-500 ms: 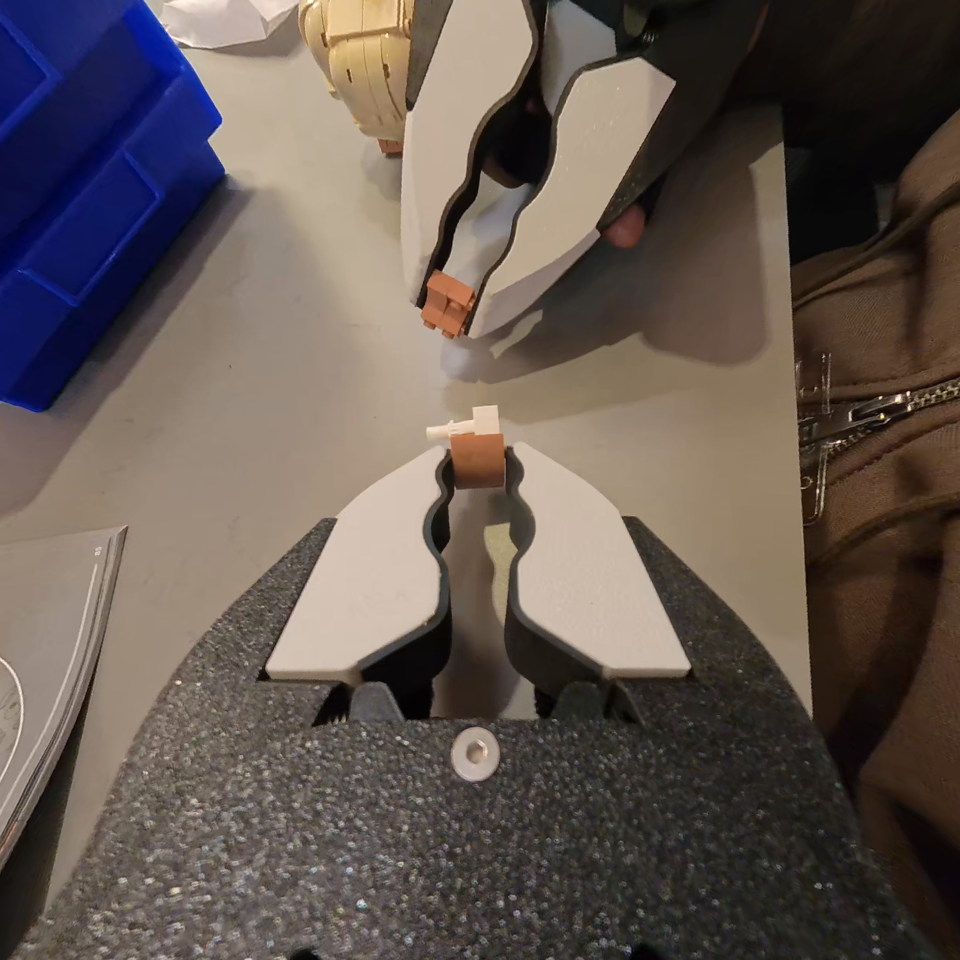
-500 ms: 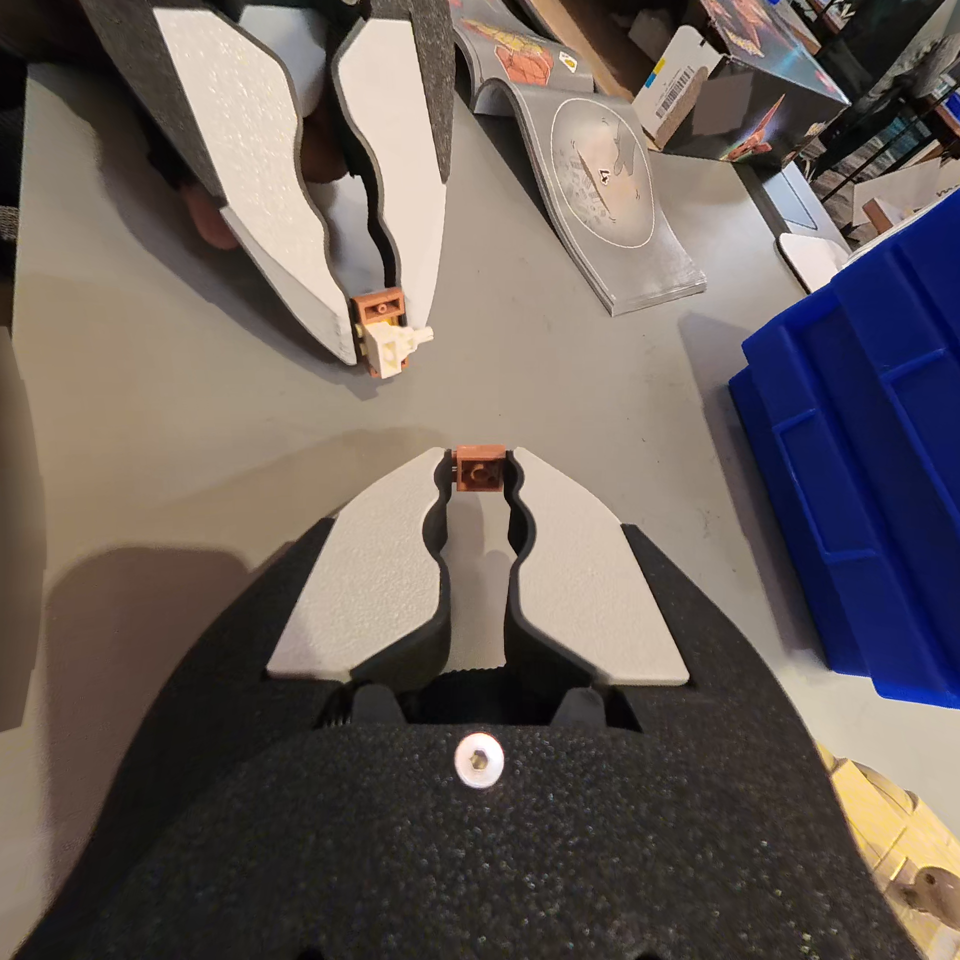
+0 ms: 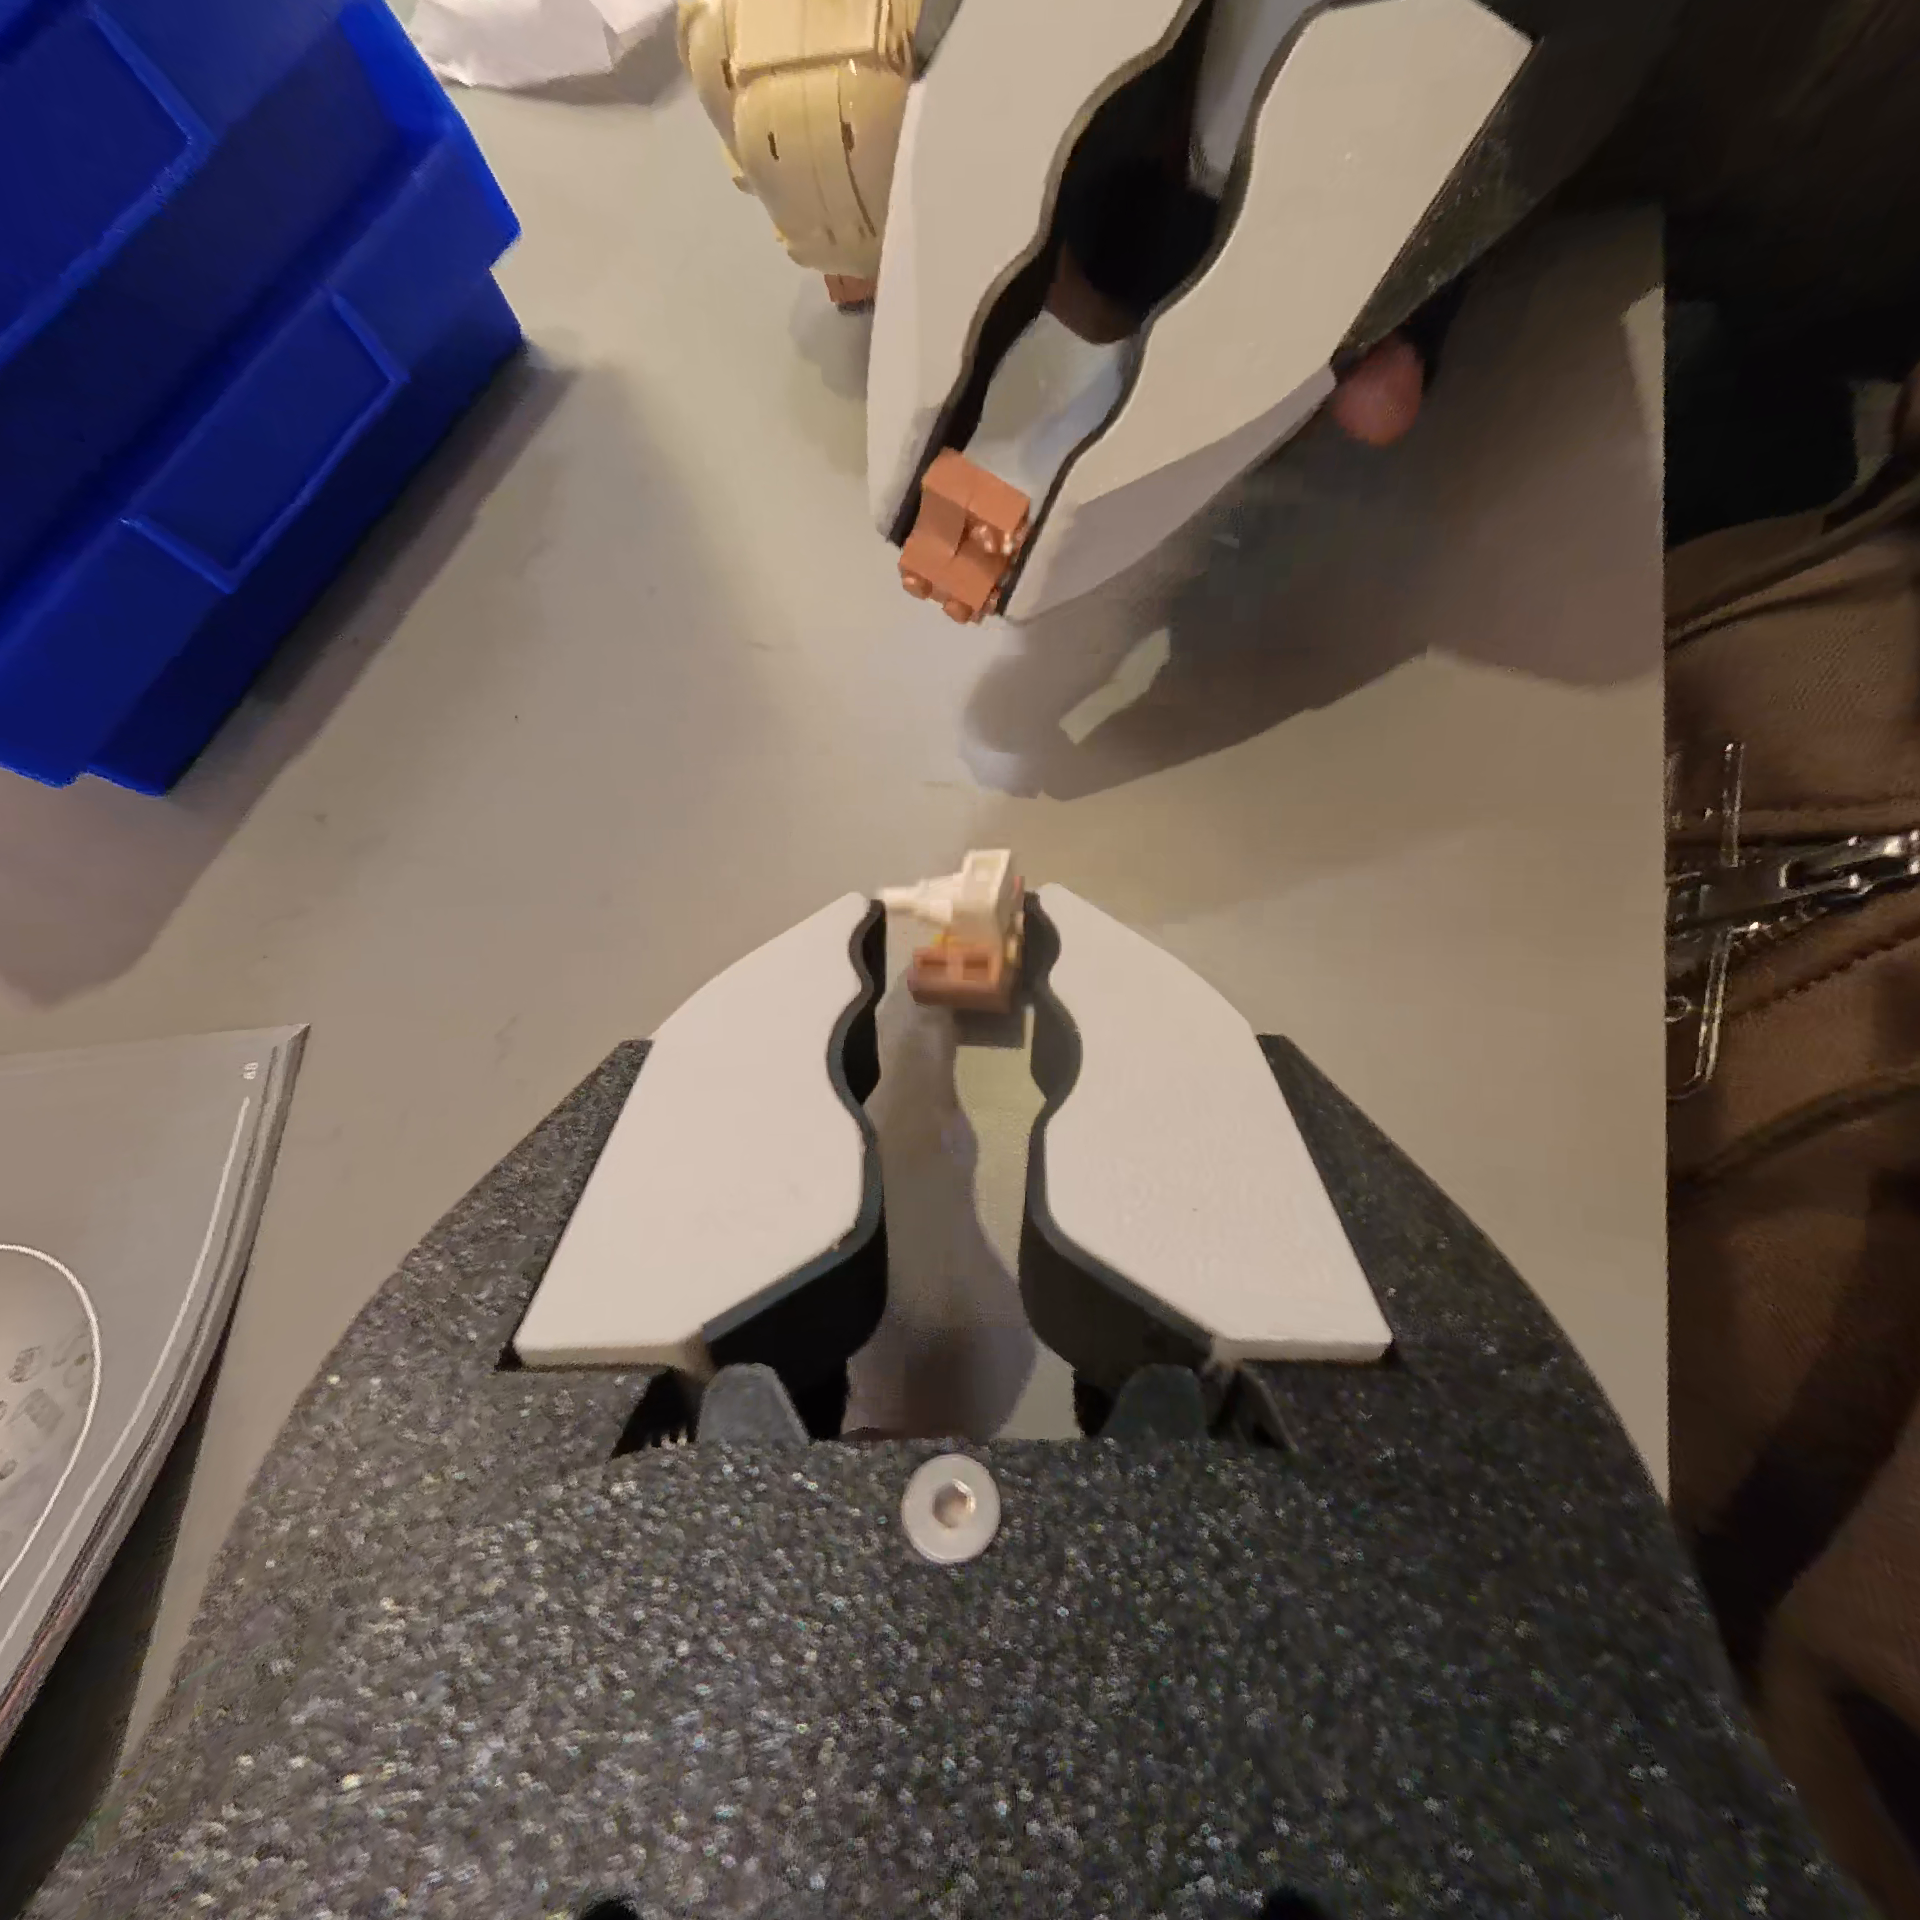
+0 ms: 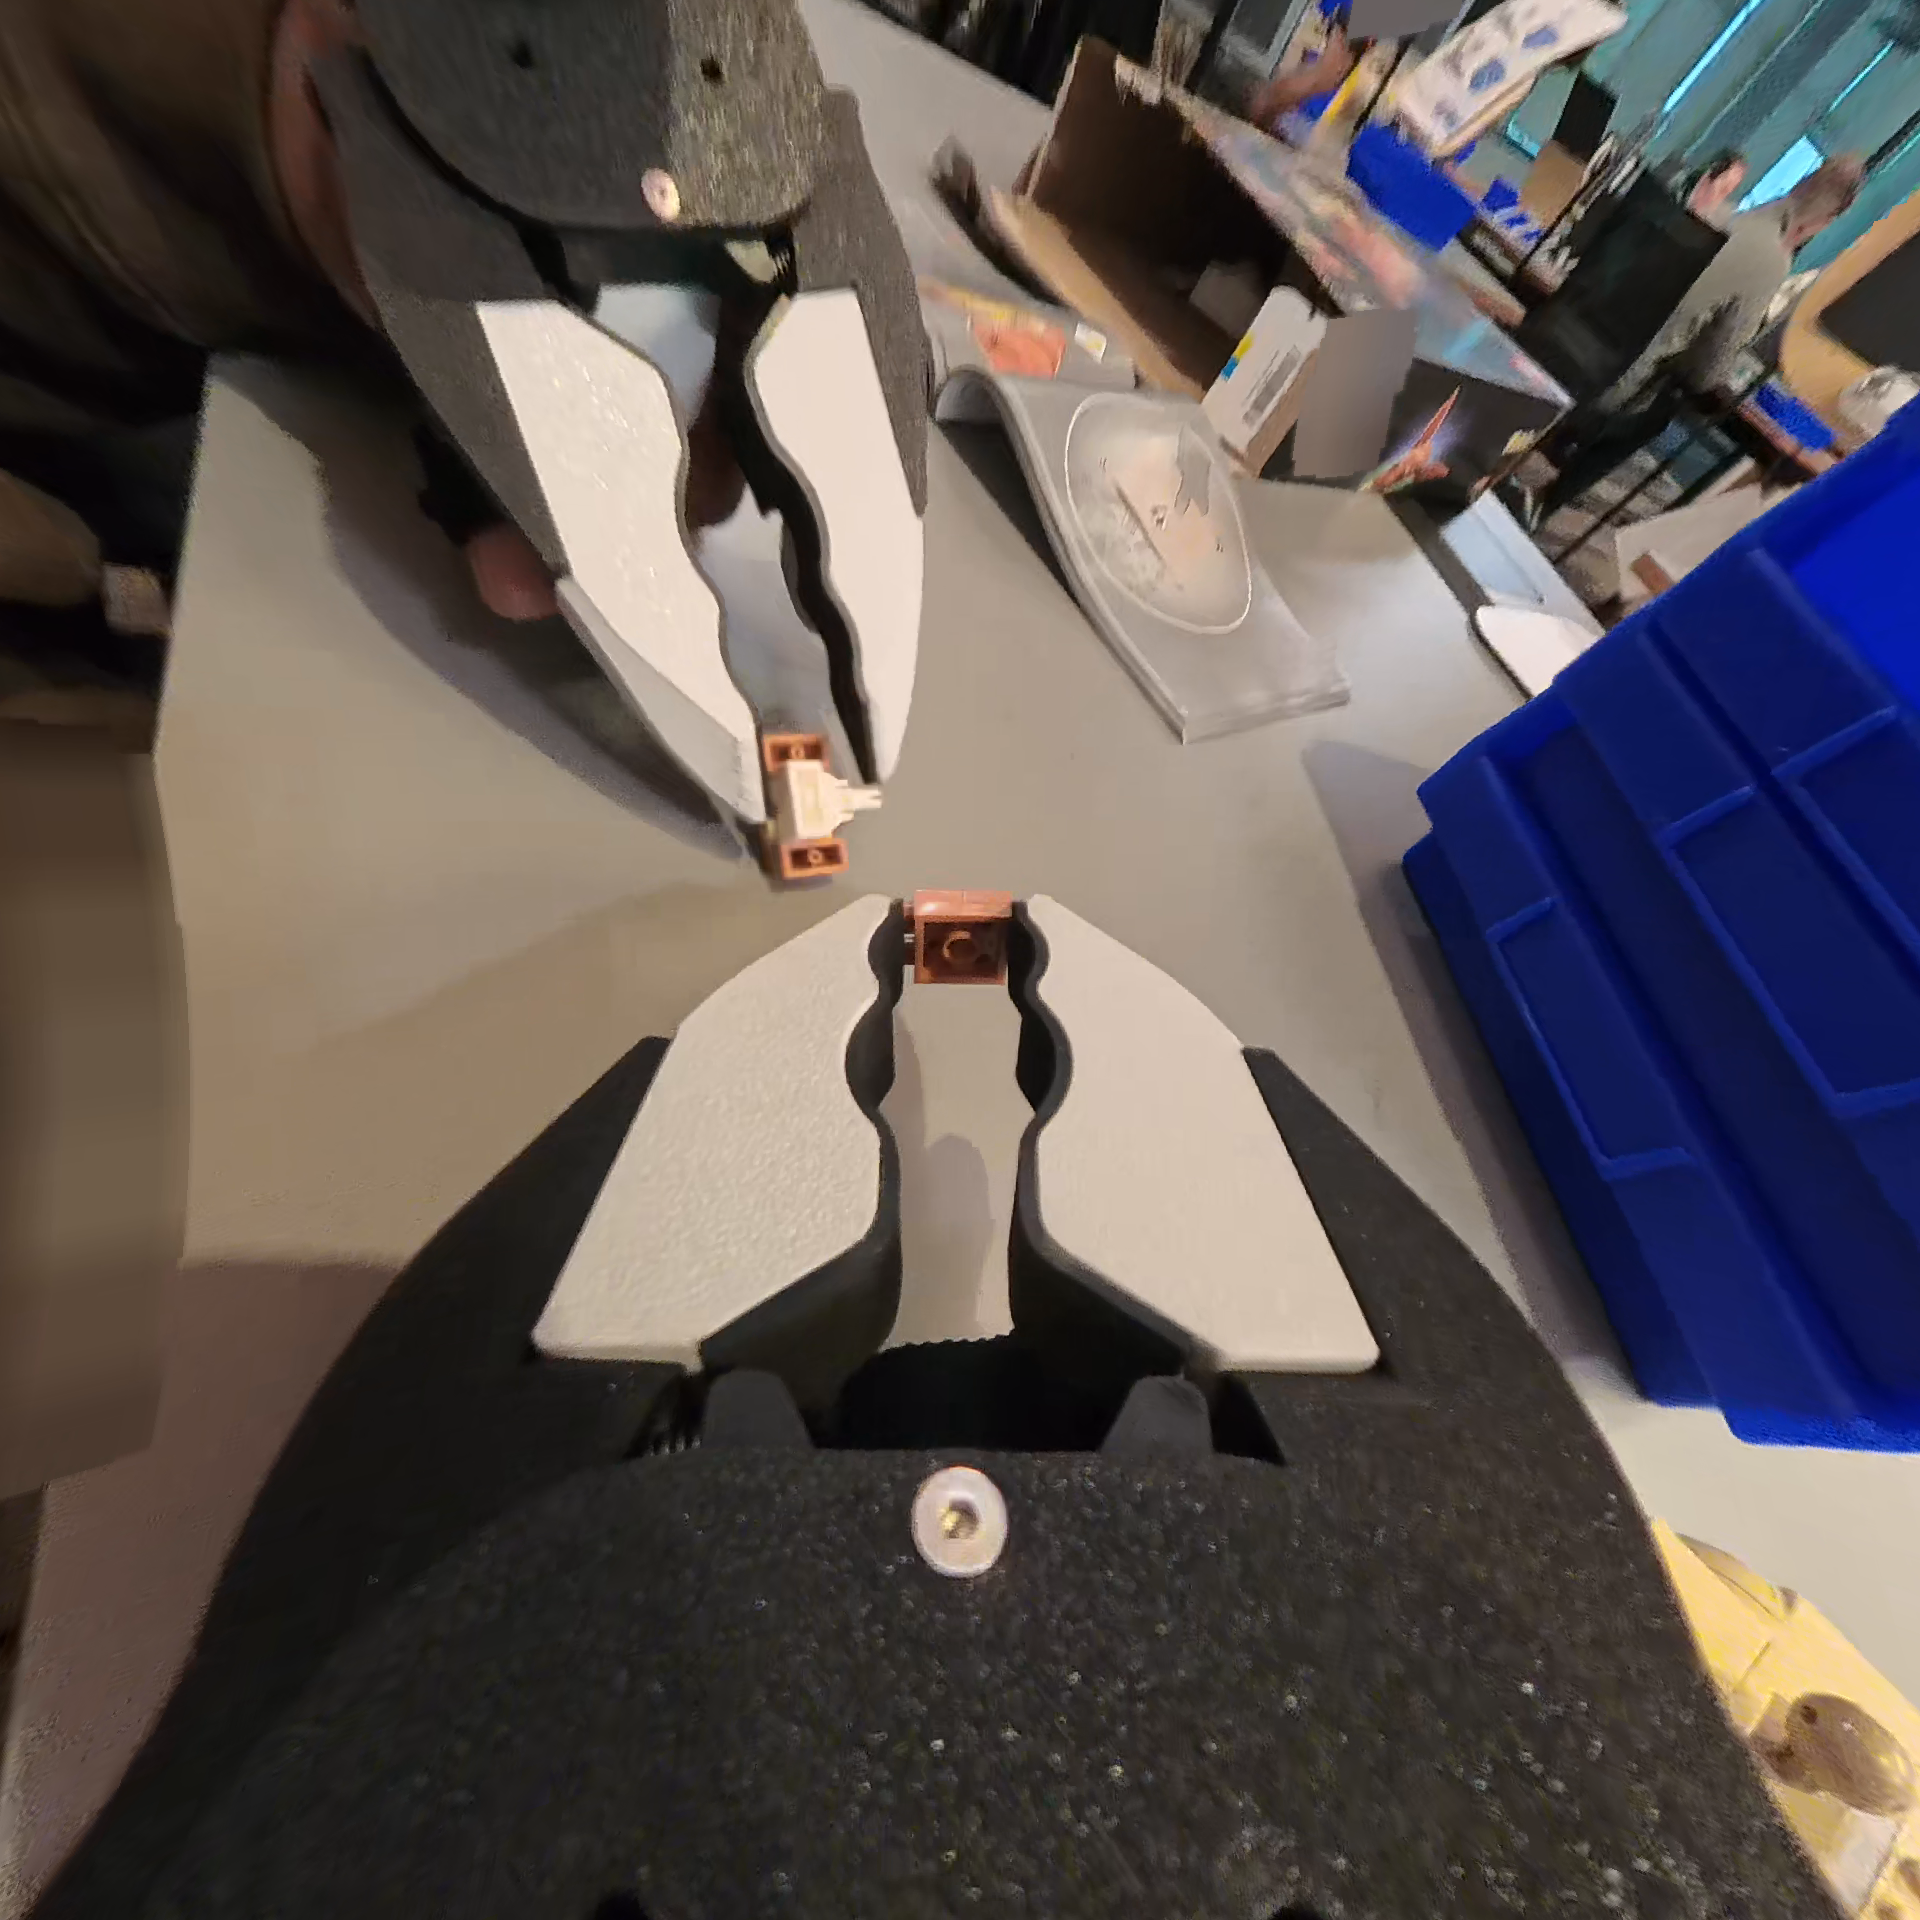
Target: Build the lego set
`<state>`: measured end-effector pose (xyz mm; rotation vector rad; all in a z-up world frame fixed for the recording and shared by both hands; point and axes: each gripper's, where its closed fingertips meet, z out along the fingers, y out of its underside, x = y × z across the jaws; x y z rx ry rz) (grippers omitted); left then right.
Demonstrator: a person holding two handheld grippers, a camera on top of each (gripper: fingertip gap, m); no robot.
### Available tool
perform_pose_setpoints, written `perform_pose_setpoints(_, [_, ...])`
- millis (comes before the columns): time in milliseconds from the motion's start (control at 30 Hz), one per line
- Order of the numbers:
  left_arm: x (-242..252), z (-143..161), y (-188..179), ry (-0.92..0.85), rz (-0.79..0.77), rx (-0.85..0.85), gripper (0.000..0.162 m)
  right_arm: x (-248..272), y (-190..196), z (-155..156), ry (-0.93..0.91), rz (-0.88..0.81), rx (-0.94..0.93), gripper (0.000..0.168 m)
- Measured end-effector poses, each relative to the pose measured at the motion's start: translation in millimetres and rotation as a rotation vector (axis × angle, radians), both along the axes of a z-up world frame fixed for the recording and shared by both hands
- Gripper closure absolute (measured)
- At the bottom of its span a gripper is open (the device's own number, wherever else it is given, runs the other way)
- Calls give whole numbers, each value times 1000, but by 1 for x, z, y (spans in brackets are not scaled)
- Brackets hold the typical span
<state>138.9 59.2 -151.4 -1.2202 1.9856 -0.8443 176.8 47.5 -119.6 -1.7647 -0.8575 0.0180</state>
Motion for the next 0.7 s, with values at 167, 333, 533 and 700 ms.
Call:
perform_pose_setpoints(167, [0,34,-7,-169,-18,-185,133,-10,-7,26,149,70,85,150])
perform_pose_setpoints(333, [3,72,-24,-277,-82,-533,134,-19,-14,51,204,143,229,149])
perform_pose_setpoints(533, [13,80,-38,-230,-122,-752,135,-26,-17,54,125,165,315,150])
perform_pose_setpoints(700, [15,82,-39,-209,-132,-847,138,-32,-20,57,82,187,372,150])
